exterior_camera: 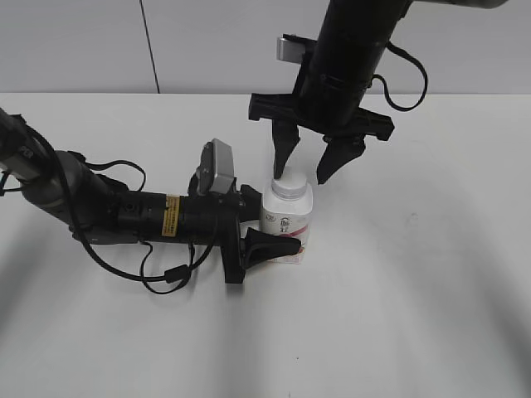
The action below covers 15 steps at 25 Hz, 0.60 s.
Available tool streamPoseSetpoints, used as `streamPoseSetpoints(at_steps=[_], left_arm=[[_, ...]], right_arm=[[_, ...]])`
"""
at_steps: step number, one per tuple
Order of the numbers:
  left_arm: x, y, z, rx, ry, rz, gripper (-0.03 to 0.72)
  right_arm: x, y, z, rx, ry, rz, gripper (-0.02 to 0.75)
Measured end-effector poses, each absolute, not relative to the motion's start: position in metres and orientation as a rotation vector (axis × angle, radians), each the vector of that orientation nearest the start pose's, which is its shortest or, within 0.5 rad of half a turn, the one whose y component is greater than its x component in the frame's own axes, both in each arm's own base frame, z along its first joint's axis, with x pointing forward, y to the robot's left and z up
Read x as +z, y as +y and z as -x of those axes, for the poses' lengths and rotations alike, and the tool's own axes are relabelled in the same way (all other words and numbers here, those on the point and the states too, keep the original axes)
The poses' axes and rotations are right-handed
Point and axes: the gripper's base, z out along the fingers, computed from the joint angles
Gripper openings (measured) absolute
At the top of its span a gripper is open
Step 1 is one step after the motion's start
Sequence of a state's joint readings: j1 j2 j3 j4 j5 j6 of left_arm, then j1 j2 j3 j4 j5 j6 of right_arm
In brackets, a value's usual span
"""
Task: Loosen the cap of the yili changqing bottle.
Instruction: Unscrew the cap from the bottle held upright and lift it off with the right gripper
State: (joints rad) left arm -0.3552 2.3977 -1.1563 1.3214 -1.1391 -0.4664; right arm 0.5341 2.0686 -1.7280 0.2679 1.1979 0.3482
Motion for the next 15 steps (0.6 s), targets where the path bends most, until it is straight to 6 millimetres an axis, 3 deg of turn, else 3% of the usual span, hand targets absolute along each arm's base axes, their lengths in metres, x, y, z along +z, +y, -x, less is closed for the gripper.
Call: streamPoseSetpoints(at_steps=[15], left_arm=[[0.0387, -0.2105, -0.3376, -1.05, 1.489, -1.357, 0.419]], right_arm=[[0.217, 0.2475, -0.3567, 0.458, 3.097, 0.17, 0.463]])
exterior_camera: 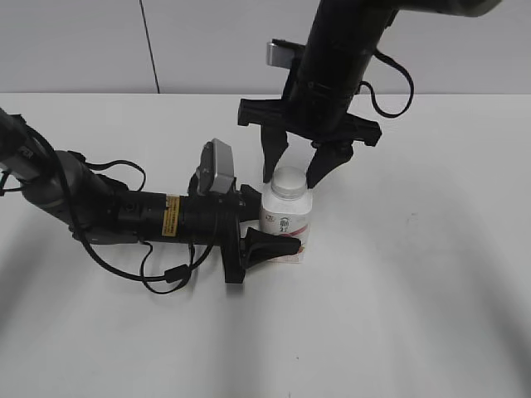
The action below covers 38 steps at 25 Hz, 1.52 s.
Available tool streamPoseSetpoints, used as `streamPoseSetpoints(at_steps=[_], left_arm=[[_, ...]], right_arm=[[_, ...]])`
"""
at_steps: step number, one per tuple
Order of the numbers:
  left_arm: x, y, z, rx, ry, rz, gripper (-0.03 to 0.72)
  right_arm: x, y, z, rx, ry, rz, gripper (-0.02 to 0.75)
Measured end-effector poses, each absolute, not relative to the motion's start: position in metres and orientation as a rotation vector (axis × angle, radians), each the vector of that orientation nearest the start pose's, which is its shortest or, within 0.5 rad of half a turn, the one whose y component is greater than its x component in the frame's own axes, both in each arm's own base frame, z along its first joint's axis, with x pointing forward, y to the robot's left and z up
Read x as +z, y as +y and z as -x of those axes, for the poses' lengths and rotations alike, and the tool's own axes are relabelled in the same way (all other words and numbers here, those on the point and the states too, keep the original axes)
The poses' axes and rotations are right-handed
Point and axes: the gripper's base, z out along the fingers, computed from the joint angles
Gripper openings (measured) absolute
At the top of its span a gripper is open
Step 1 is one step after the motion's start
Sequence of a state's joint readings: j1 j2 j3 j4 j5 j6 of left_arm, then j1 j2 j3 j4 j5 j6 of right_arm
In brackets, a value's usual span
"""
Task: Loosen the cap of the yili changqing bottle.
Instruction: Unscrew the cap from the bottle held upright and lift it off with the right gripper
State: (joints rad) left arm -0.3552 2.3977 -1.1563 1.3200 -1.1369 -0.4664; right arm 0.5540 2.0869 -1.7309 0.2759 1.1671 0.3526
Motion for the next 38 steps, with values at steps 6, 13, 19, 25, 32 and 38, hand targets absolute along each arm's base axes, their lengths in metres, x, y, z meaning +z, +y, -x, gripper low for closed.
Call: streamPoseSetpoints(at_steps=[6, 13, 19, 25, 32, 38], left_arm=[[0.0386, -0.2105, -0.3377, -1.049, 1.49, -1.356, 0.419], [0.0386, -0.2105, -0.3377, -1.049, 1.49, -1.356, 0.419], [0.0385, -0.2105, -0.3378, -1.048, 1.491, -1.356, 0.418], [0.0385, -0.2105, -0.3378, -1.047, 1.492, -1.357, 0.414], [0.0385, -0.2102, -0.3383, -1.046, 1.494, -1.352, 0.41], [0.0387, -0.2099, -0.3383, -1.048, 1.492, -1.351, 0.407]], right_arm=[[0.2141, 0.2468, -0.3543, 0.436, 3.136, 0.177, 0.453], [0.2129, 0.2471, -0.3545, 0.437, 3.14, 0.175, 0.398], [0.213, 0.2471, -0.3547, 0.438, 3.121, 0.281, 0.396], [0.213, 0.2472, -0.3554, 0.431, 3.019, 0.661, 0.396], [0.2131, 0.2477, -0.357, 0.412, 2.834, 1.082, 0.396], [0.2135, 0.2501, -0.3571, 0.427, 2.607, 1.447, 0.396]])
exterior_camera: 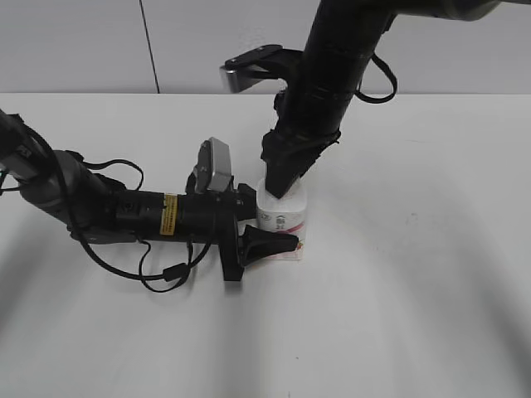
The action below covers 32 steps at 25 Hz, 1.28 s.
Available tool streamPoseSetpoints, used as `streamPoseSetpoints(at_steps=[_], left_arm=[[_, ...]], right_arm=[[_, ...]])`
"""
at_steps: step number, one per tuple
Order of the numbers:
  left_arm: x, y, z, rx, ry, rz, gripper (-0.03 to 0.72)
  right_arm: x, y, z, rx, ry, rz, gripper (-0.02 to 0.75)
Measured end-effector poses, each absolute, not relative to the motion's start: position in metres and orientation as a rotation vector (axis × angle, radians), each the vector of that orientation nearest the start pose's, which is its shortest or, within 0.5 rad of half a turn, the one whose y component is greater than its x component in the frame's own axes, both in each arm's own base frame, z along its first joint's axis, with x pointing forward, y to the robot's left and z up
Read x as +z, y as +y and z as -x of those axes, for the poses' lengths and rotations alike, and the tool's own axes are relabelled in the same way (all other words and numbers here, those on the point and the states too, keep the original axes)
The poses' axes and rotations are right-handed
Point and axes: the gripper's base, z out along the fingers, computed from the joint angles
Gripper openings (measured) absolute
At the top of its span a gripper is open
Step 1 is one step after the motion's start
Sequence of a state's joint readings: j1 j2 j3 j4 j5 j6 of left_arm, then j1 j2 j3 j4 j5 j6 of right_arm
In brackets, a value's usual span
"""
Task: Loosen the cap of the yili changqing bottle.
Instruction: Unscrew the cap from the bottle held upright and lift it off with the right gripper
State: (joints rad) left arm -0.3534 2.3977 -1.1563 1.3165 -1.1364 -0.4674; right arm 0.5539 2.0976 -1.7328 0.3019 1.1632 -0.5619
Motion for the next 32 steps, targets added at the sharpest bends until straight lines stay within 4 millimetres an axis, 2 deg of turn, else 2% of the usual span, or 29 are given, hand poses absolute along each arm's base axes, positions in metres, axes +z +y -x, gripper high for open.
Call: streamPoseSetpoints(at_steps=[6, 17, 24, 32], left_arm=[[0.0389, -0.2093, -0.3381, -1.051, 1.487, -1.355, 0.406], [0.0391, -0.2093, -0.3379, -1.043, 1.473, -1.368, 0.397], [0.0392, -0.2094, -0.3384, -1.039, 1.471, -1.373, 0.393], [0.0394, -0.2098, -0.3382, -1.041, 1.469, -1.374, 0.393]], right_arm=[[0.214, 0.2513, -0.3568, 0.421, 2.394, 1.715, 0.396], [0.2138, 0.2502, -0.3553, 0.382, 2.045, 2.089, 0.392], [0.2143, 0.2484, -0.356, 0.332, 1.89, 2.23, 0.392], [0.2143, 0.2483, -0.356, 0.329, 1.872, 2.245, 0.392]])
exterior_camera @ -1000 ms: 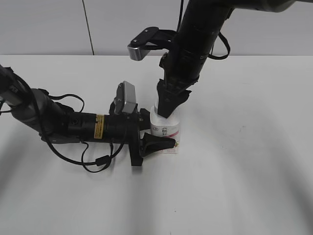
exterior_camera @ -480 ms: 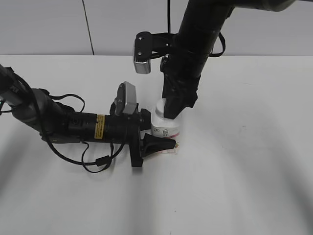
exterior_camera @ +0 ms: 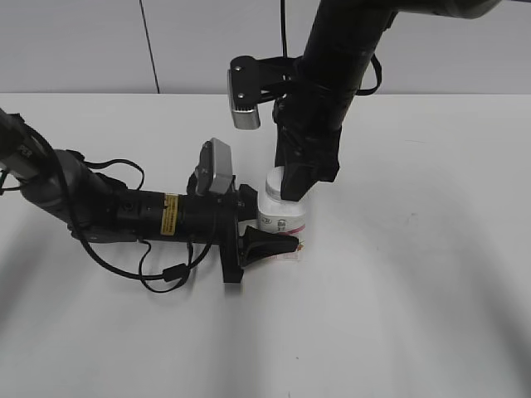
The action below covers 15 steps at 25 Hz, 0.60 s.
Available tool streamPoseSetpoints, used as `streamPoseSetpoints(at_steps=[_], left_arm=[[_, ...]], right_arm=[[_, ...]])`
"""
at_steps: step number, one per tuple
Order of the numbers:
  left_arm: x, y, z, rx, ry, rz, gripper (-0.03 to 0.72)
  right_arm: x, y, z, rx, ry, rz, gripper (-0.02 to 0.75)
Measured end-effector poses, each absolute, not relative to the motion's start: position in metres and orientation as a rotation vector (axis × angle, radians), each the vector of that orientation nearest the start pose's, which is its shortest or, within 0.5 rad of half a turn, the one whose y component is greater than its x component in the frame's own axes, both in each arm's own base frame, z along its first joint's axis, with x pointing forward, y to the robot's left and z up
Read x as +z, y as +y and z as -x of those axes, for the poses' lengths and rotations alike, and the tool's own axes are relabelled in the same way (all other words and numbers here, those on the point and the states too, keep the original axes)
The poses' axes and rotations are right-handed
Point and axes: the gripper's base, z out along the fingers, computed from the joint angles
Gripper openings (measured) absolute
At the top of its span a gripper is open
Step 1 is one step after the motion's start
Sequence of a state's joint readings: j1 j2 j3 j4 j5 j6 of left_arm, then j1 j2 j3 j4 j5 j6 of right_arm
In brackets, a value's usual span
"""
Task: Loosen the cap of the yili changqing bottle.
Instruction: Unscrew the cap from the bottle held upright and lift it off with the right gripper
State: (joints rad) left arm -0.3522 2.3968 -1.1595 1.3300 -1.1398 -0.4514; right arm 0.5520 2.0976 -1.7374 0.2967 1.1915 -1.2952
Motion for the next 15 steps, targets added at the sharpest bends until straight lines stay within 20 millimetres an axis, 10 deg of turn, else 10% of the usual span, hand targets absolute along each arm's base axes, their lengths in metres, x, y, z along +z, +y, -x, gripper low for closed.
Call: streamPoseSetpoints(at_steps=[15], left_arm=[[0.0394, -0.2098, -0.3384, -1.044, 1.474, -1.369, 0.39]], right_arm=[[0.2174, 0.252, -0.355, 0.384, 1.955, 2.154, 0.487]])
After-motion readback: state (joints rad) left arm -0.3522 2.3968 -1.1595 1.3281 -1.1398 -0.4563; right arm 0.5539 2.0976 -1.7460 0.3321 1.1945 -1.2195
